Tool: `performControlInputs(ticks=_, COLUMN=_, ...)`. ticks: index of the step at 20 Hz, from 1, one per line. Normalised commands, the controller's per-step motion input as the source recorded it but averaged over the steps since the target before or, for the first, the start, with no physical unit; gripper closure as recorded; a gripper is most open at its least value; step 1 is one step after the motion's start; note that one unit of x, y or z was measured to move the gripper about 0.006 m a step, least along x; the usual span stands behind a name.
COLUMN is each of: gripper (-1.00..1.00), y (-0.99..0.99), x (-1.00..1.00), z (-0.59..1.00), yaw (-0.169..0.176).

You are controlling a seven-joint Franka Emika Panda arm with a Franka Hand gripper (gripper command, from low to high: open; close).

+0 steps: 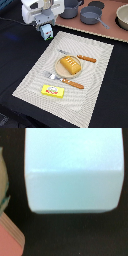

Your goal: Place the bread, butter, and milk from the table onto the serving area.

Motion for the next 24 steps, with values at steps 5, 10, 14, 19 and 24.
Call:
performControlInputs(ticks=5, gripper=-1.00, y=0.00, x=-0.17, z=-0.31, yaw=-0.042)
performControlInputs(ticks=10, gripper=1.00, y=0.04, x=-0.16, z=-0.29, yaw=-0.037)
performControlInputs(ticks=14, gripper=1.00, y=0.12, x=-0.12, z=-0.27, yaw=-0.017)
performControlInputs(ticks=19, gripper=1.00, y=0.24, x=-0.05, z=-0.17, yaw=0.000)
performControlInputs(ticks=24, gripper=1.00, y=0.49, x=0.11, z=0.77, yaw=-0.016)
